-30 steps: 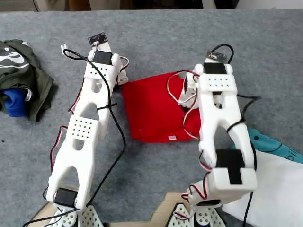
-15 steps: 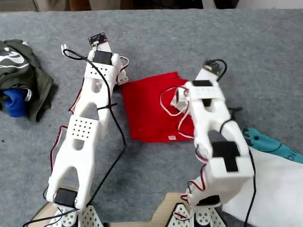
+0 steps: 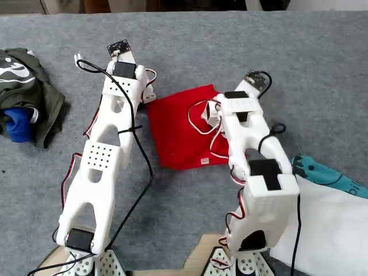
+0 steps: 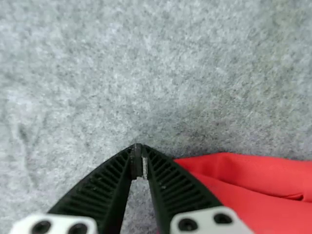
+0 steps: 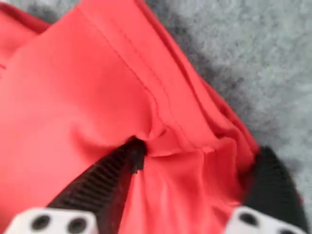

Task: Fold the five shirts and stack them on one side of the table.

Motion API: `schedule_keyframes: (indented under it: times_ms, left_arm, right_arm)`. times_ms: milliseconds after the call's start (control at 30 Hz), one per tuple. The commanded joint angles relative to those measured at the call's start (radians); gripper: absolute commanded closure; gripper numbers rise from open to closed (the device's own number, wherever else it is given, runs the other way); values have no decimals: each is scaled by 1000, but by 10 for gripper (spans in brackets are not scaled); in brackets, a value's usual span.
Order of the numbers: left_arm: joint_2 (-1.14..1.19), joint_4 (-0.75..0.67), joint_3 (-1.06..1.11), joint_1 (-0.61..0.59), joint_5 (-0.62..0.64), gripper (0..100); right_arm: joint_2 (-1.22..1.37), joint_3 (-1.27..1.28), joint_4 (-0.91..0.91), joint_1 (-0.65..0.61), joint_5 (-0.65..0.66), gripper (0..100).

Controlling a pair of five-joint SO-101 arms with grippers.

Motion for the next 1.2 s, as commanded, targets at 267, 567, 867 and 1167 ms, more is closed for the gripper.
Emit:
schedule_keyframes:
  times_ms: [267,567,867,1167]
  left_arm:
    - [-13,6,-2,-12,6,976]
    - [-13,8,-2,-12,6,976]
    - [-13,11,-6,-14,6,975]
    - [-65,107,-155,-57,6,821]
  right_arm:
    - [-4,-56,28,7,104,994]
    - [-87,-93,176,18,166,994]
    - [-156,-10,92,73,164,994]
    - [-101,88,-104,76,166,994]
